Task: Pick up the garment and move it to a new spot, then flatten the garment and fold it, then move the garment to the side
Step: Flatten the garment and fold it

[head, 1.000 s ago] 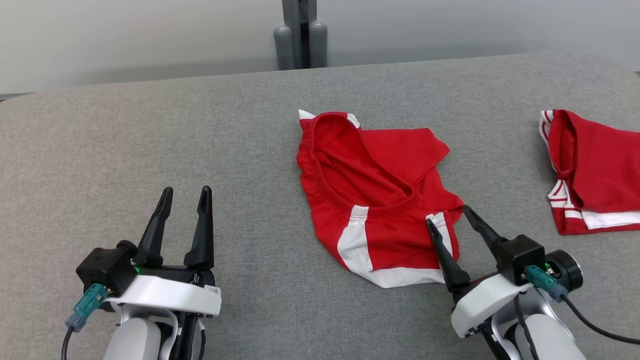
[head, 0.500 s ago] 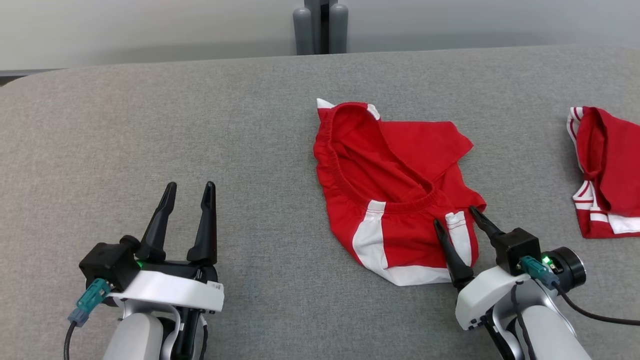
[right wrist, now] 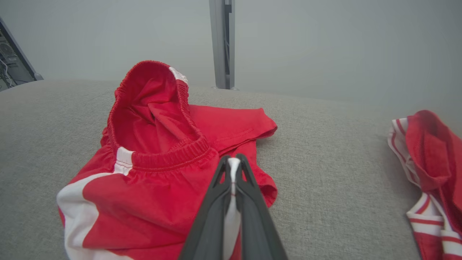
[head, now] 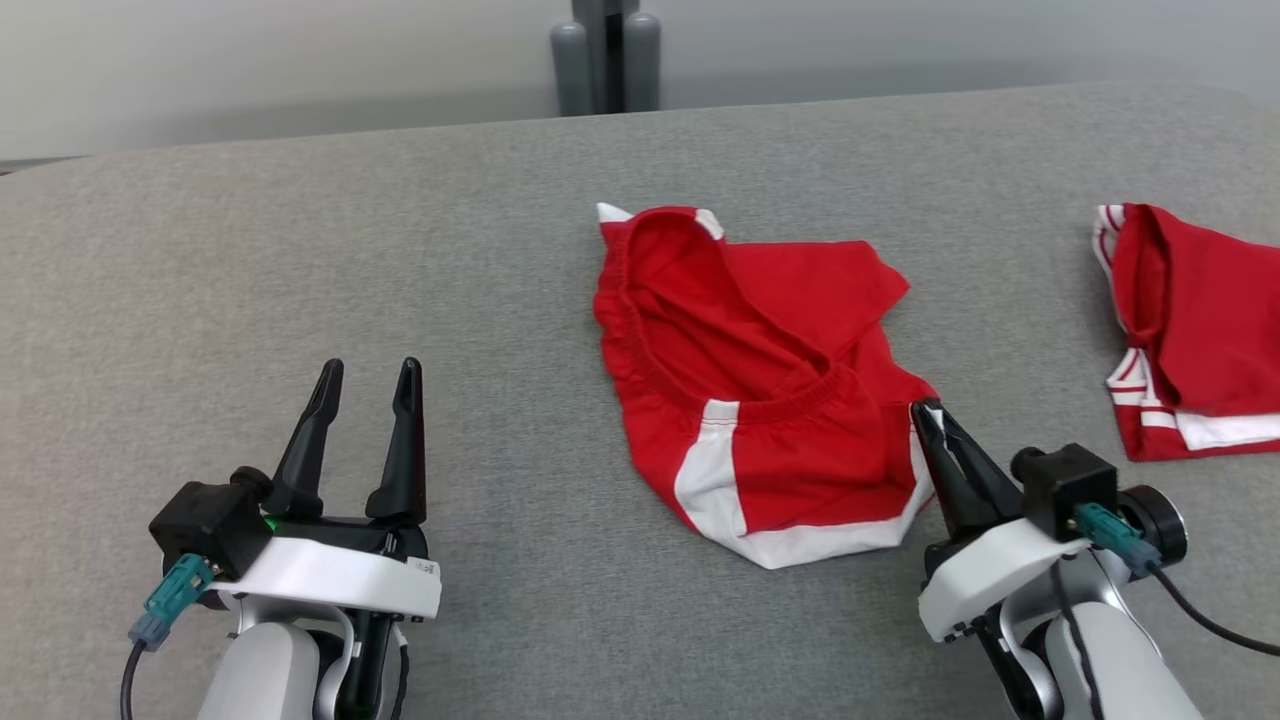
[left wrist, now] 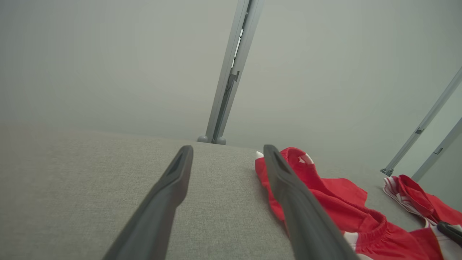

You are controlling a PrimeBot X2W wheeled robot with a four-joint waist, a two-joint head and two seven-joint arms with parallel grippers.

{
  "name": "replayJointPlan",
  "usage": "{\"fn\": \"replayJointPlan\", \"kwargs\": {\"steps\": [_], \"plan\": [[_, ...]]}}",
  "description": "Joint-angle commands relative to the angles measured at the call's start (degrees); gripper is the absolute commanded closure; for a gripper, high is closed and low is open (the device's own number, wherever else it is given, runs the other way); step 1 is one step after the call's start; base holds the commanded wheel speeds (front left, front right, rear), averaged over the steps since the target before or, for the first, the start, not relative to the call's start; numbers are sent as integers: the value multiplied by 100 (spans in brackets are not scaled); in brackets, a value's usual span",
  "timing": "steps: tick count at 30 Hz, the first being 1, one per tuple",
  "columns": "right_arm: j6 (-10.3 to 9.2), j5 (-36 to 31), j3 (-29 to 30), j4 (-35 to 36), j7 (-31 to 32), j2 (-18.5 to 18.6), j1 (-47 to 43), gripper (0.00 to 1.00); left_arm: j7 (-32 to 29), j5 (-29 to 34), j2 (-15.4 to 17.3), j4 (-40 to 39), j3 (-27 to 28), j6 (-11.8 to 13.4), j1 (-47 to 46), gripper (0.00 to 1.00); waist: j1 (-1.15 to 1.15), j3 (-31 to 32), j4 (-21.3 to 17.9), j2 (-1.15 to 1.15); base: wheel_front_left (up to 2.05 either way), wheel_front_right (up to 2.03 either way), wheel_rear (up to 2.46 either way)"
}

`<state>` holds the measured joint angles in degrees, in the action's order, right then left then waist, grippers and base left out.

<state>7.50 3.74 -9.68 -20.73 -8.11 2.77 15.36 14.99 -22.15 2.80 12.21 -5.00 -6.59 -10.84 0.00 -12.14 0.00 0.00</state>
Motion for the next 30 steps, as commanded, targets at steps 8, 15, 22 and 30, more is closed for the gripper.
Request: {"fn": "replayJointPlan", "kwargs": {"steps": [8, 15, 22, 30], "plan": [[-1, 684, 397, 684, -212, 38, -217, 100, 16, 131, 21, -60, -8, -45, -117, 0, 0, 24, -445, 0, 0, 0, 0], [0, 1257, 630, 614, -121, 33, -387, 100, 16, 220, 21, -57, -96, -70, -194, 0, 0, 1, -695, 0, 0, 0, 0], [0, 1722, 418, 117, -107, 34, -460, 100, 16, 358, 47, 208, -499, -92, -329, 0, 0, 14, -881, 0, 0, 0, 0], [0, 1912, 168, -380, -251, 35, -241, 100, -918, -179, 926, 363, -2675, -91, -984, 0, 0, 48, -1082, 0, 0, 0, 0]]}}
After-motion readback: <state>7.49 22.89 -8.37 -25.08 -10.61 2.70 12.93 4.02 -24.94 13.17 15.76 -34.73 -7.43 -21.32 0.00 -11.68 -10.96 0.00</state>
